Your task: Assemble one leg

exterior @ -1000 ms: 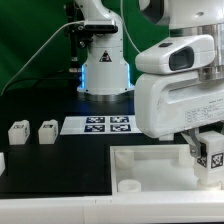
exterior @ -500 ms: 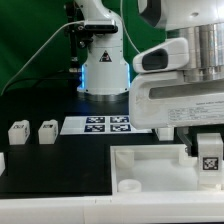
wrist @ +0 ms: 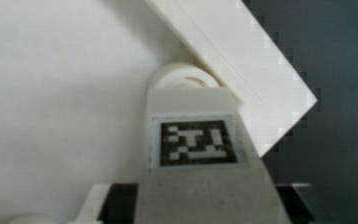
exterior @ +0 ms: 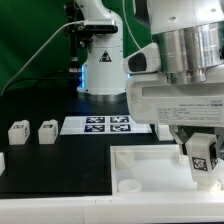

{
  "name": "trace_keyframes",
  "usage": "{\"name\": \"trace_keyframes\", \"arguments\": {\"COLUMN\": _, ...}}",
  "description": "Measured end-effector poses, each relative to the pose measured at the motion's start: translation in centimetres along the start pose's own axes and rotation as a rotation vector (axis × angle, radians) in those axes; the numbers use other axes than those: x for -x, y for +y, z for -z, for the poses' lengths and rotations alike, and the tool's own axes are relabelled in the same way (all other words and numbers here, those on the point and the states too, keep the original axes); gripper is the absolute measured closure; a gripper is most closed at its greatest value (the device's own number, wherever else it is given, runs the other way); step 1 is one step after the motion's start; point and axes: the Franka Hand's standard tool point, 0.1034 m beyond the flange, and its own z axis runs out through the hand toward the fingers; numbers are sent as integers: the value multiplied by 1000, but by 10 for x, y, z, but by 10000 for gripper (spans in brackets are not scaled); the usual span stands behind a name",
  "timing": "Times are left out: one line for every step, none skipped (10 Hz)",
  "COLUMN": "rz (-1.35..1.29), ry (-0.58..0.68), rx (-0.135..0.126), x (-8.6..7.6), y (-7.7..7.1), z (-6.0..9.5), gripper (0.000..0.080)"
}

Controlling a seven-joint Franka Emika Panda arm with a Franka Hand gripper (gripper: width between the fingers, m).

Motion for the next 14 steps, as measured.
{"name": "trace_keyframes", "arguments": {"rz": -110, "ry": 1, "rx": -2, "x": 2, "y": 0, "z": -1, "gripper": 505}}
{"name": "trace_keyframes", "arguments": {"rz": -212, "ry": 6, "rx": -4, "x": 4, "y": -1, "z": -2, "gripper": 505}}
{"name": "trace_keyframes", "arguments": {"rz": -212, "ry": 6, "rx": -4, "x": 4, "y": -1, "z": -2, "gripper": 503}}
{"name": "trace_keyframes", "arguments": {"rz": -212, "ry": 6, "rx": -4, "x": 4, "y": -1, "z": -2, "gripper": 502}}
{"name": "trace_keyframes", "arguments": {"rz": -212, "ry": 6, "rx": -4, "x": 4, "y": -1, "z": -2, "gripper": 502}}
{"name": "trace_keyframes", "arguments": {"rz": -212, "ry": 6, "rx": -4, "x": 4, "y": -1, "z": -2, "gripper": 502}}
{"name": "trace_keyframes", "arguments": {"rz": -212, "ry": 6, "rx": -4, "x": 4, "y": -1, "z": -2, "gripper": 502}}
{"name": "trace_keyframes", "arguments": {"rz": -212, "ry": 6, "rx": -4, "x": 4, "y": -1, "z": -2, "gripper": 410}}
{"name": "trace_keyframes", "arguments": {"rz": -212, "ry": 6, "rx": -4, "x": 4, "y": -1, "z": -2, "gripper": 410}}
{"name": "trace_keyframes", "arguments": {"rz": -212, "ry": 6, "rx": -4, "x": 4, "y": -1, "z": -2, "gripper": 245}}
{"name": "trace_keyframes", "arguments": {"rz": -212, "ry": 6, "rx": -4, "x": 4, "y": -1, "z": -2, "gripper": 172}}
{"name": "trace_keyframes", "arguments": {"rz": -212, "ry": 6, "rx": -4, "x": 4, "y": -1, "z": -2, "gripper": 172}}
{"name": "trace_keyframes", "arguments": {"rz": -330, "ry": 1, "rx": -7, "x": 7, "y": -2, "z": -2, "gripper": 153}}
{"name": "trace_keyframes", "arguments": {"rz": -169, "ry": 2, "rx": 5, "x": 12, "y": -3, "z": -2, "gripper": 153}}
